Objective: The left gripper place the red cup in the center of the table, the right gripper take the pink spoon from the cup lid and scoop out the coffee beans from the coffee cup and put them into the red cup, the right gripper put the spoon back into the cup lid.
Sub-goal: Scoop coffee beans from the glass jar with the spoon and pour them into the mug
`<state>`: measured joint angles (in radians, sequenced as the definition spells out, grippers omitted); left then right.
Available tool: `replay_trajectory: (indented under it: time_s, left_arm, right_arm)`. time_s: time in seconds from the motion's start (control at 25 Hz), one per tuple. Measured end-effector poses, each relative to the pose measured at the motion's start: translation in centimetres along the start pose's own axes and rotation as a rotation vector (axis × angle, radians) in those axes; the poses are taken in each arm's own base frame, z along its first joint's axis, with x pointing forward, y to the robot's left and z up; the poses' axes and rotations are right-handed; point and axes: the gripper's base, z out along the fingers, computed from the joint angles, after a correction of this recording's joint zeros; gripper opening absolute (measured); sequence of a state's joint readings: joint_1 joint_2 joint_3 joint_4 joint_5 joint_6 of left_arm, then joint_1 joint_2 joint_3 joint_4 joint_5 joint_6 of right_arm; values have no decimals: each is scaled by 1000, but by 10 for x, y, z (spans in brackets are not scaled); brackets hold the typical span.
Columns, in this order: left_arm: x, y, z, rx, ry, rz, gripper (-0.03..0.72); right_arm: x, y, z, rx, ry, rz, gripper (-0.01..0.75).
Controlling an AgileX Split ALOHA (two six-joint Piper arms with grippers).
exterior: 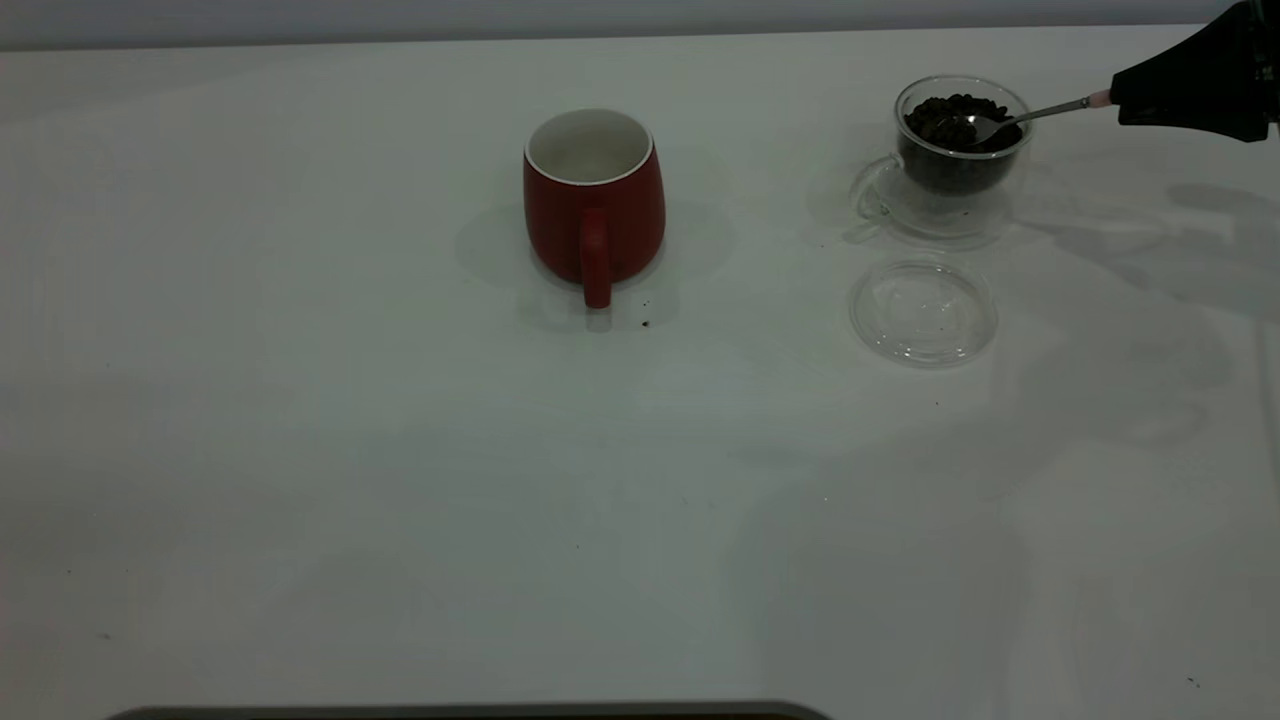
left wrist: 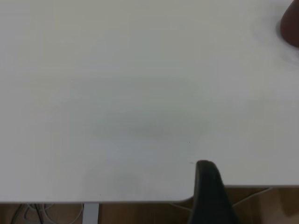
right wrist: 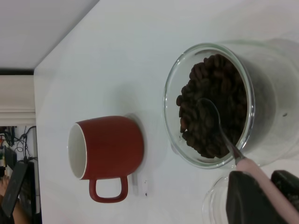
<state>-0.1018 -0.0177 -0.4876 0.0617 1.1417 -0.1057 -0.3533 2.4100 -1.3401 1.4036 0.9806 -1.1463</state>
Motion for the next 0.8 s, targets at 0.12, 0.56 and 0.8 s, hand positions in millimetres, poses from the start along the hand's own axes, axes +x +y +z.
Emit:
replay_trajectory:
  time_s: [0.12,0.56,0.8]
  left_arm:
    - [0,0,0,0,0,0,519]
    - [0,0,0,0,0,-1,519]
    - [0,0,0,0,0,0,519]
  right_arm:
    - [0,0,0,1,0,8,99]
    - [0,-10,-7,-32,-21,120,99]
    - [2,-15,-6,-69,-19,168,98]
